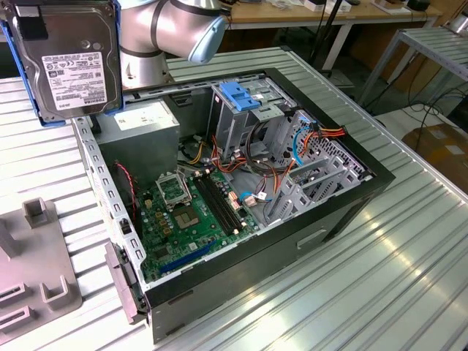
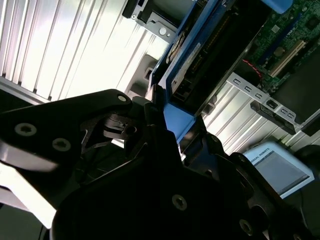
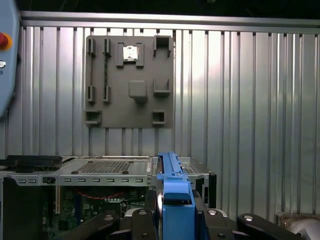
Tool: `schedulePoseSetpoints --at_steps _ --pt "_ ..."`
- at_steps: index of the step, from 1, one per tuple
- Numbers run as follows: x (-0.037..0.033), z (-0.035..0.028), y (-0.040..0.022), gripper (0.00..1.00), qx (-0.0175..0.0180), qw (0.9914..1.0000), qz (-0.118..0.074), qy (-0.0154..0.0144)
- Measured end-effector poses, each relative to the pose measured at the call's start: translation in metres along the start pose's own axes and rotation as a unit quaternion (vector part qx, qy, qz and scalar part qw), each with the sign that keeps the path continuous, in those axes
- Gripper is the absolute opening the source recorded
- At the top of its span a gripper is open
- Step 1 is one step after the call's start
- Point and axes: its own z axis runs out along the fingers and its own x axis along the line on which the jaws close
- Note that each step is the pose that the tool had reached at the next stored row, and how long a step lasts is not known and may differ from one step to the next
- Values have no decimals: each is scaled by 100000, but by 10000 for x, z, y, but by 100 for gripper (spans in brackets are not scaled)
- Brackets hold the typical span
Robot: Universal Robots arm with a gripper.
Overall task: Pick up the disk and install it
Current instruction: 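Pick up the disk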
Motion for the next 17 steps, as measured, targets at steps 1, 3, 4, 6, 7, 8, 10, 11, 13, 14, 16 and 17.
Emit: schedulePoseSetpoints --at_steps 1,3,4,6,7,8,10,11,13,14,16,17 --pt "0 1 -29 37 0 100000 25 18" --pt "0 4 -91 37 1 100000 57 50" --pt "1 6 -137 37 3 100000 81 68" --pt "1 7 -190 37 1 100000 104 100" --pt "1 8 -216 37 0 100000 116 120" --pt "1 9 -250 37 4 100000 130 145" --pt "2 11 -314 37 5 100000 159 203" --pt "2 12 -352 37 5 100000 175 244" --pt "2 14 -404 37 6 99999 201 292" --pt "2 15 -448 37 6 99999 223 337" --pt "3 16 -498 37 3 99999 255 381" --pt "3 17 -538 37 3 99999 277 413"
